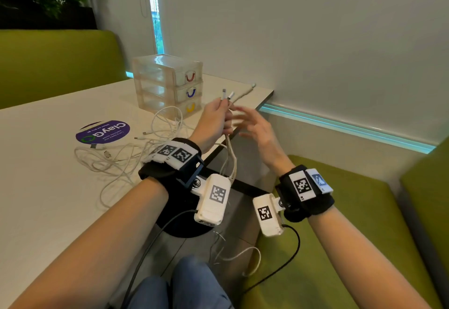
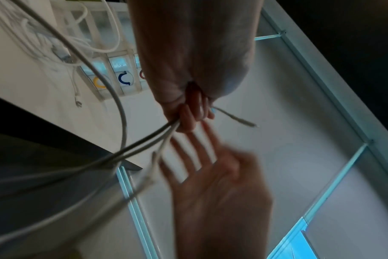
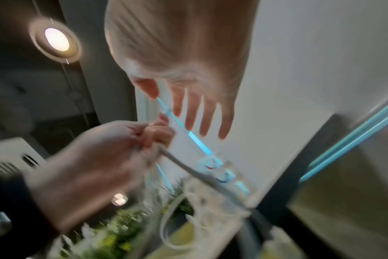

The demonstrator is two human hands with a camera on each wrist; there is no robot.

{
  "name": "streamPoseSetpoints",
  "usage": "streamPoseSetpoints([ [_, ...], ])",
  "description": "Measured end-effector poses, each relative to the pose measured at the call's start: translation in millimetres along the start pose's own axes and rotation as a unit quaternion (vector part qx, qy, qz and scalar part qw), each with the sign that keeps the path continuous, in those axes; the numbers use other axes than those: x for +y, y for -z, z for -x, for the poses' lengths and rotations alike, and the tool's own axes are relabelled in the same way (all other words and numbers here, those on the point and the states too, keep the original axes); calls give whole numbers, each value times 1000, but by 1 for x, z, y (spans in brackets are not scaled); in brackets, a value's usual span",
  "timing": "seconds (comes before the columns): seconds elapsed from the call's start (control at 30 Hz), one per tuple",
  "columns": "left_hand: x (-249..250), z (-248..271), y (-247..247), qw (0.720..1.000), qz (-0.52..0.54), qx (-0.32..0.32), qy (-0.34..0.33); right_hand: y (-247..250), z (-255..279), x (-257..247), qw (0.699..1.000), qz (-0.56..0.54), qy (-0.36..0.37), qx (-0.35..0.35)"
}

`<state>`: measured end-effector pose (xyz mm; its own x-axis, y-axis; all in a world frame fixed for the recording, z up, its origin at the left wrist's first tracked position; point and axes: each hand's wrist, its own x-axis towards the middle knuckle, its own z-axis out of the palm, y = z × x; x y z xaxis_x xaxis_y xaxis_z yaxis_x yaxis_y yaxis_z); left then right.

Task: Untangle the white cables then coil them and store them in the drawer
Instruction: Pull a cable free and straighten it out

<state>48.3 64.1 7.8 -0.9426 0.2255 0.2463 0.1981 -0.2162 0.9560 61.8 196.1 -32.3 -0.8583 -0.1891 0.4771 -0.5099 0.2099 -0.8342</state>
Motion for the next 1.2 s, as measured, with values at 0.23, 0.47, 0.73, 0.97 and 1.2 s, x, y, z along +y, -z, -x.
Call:
streamPoseSetpoints([
  [0.23,4,9,-6,995,-67,-59,-46,-15,-22,-20,972,36,55,226],
  [0.47,5,12,-8,995,-68,-67,-8,-6,-27,-25,994,36,-29,99],
  [0.73,-6,12,-14,993,-120,-6,1,-13,-14,-37,990,95,-101,-12],
  [0.97,23,15,-7,994,0,78,-81,-38,48,0,999,29,-21,11],
  [1.2,29,18,-11,981,-123,62,-135,-22,42,25,988,102,-88,-79],
])
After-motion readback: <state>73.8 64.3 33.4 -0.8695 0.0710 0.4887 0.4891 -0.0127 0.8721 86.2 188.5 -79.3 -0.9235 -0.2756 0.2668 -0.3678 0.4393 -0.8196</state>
